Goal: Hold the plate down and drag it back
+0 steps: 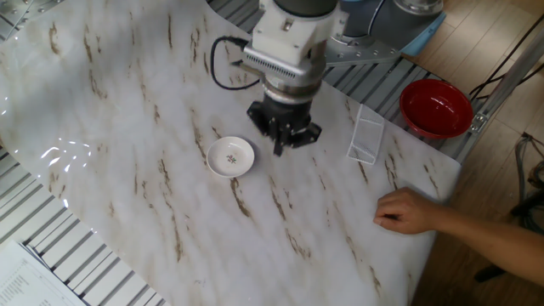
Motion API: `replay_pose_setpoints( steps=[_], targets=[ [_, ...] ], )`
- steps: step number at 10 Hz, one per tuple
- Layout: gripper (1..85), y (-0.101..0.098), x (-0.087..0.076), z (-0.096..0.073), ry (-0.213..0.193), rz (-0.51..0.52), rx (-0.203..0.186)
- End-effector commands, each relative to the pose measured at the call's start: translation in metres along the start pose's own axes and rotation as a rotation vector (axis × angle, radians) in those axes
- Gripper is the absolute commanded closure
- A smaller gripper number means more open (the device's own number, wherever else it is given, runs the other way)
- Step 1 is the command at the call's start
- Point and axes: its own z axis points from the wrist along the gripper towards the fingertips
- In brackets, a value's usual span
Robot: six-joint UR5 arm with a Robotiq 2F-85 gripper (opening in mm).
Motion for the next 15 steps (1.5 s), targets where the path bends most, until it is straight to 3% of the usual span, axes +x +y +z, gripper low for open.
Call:
replay_pose_setpoints(
  steps=[1,2,3,5,7,8,10,13,15],
  targets=[
    [84.3,0.027,-0.002,0.006,0.003,-0.016,-0.114],
    [84.3,0.026,0.009,0.006,0.049,0.024,-0.109],
    [84.3,0.017,0.016,0.006,0.077,0.084,-0.071],
    [84.3,-0.010,0.021,0.006,0.093,0.166,0.035],
    [84.3,-0.015,0.015,0.006,0.066,0.184,0.054],
    [84.3,-0.024,0.017,0.006,0.071,0.142,0.087],
    [84.3,-0.016,0.020,0.006,0.086,0.080,0.053],
    [84.3,-0.060,0.029,-0.017,0.127,0.024,0.057],
    [84.3,-0.101,0.039,-0.019,0.125,-0.015,0.034]
  ],
)
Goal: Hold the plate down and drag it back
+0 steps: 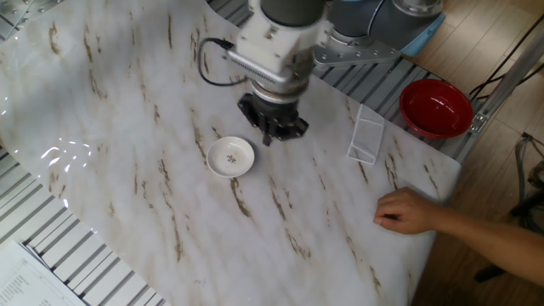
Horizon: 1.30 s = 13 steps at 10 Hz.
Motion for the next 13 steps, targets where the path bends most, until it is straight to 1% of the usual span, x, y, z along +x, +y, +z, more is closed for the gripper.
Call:
replay_pose_setpoints(
  steps=[1,2,3,4,5,6,7,8,9,10,11,13],
  targets=[
    [84.3,-0.051,0.013,-0.001,-0.003,-0.031,-0.037],
    [84.3,-0.071,0.016,0.002,-0.008,-0.012,-0.005],
    [84.3,-0.076,0.017,0.007,-0.013,0.091,-0.012],
    [84.3,-0.084,0.022,0.009,-0.001,0.141,0.001],
    [84.3,-0.084,0.027,0.013,0.010,0.189,-0.011],
    [84.3,-0.076,0.031,0.017,0.031,0.242,-0.044],
    [84.3,-0.071,0.031,0.020,0.033,0.266,-0.066],
    [84.3,-0.061,0.028,0.021,0.030,0.294,-0.105],
    [84.3,-0.058,0.026,0.020,0.023,0.294,-0.117],
    [84.3,-0.061,0.024,0.022,0.015,0.278,-0.106],
    [84.3,-0.062,0.018,0.025,0.004,0.266,-0.101],
    [84.3,-0.058,0.013,0.029,-0.006,0.254,-0.114]
  ],
)
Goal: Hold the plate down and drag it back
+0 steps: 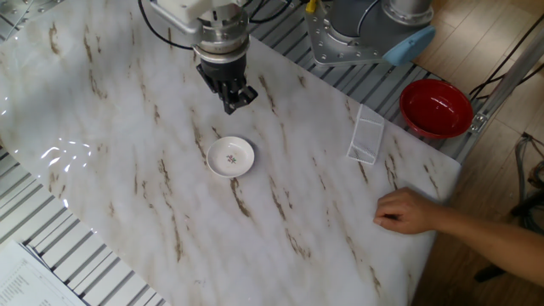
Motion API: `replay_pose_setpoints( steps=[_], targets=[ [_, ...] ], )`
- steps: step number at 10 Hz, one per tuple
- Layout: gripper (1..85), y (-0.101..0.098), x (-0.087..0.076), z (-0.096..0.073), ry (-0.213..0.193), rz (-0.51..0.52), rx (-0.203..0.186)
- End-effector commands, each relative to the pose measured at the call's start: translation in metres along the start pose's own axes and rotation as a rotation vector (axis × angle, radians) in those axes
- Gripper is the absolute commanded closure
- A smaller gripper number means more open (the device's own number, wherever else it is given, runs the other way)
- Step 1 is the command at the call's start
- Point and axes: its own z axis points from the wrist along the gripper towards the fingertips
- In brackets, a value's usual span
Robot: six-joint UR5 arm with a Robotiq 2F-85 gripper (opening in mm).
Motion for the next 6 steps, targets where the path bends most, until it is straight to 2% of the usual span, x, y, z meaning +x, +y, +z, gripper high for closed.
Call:
replay_pose_setpoints(
  steps=[1,6],
  targets=[
    [84.3,0.0056,-0.0060,0.0055,-0.017,-0.002,-0.024],
    [84.3,0.0049,-0.0091,0.0100,-0.019,-0.025,-0.009]
  ],
)
